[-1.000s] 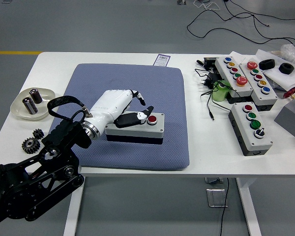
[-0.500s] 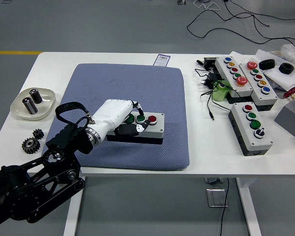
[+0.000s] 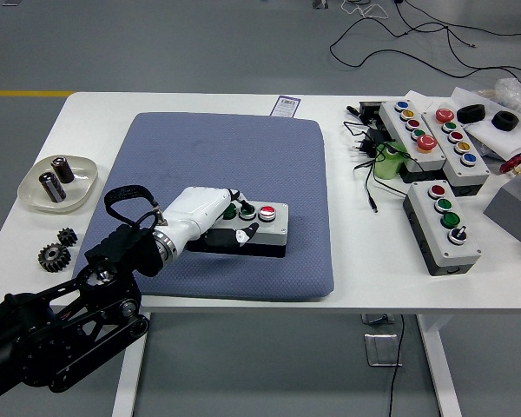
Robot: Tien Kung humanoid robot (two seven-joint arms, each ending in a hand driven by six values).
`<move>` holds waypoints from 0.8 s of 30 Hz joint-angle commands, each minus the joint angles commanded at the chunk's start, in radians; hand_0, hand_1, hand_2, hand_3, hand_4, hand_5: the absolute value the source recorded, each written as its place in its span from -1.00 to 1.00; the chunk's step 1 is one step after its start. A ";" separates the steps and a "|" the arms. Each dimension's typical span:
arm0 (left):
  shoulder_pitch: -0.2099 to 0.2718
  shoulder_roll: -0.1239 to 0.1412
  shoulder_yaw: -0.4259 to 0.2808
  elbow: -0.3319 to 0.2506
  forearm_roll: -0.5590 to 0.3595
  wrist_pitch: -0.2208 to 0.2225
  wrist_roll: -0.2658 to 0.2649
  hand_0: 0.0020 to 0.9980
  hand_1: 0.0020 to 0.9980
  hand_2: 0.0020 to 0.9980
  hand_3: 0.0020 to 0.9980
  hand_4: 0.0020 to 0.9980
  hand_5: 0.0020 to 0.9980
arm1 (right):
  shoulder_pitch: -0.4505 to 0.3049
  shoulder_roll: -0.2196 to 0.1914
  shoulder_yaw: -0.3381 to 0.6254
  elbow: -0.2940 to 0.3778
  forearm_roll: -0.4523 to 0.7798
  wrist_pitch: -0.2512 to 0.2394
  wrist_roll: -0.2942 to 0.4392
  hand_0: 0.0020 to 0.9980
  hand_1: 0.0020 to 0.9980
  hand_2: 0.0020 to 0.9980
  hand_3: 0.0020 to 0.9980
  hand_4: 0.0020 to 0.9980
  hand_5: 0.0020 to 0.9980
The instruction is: Pick up the button,place it on the desk,press the button,press the button
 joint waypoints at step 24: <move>-0.001 -0.016 0.013 -0.077 -0.029 0.108 -0.011 -1.00 -1.00 -1.00 0.24 0.29 0.54 | -0.010 -0.001 0.000 0.000 -0.008 0.000 -0.001 0.35 0.32 0.35 0.25 -0.38 -0.66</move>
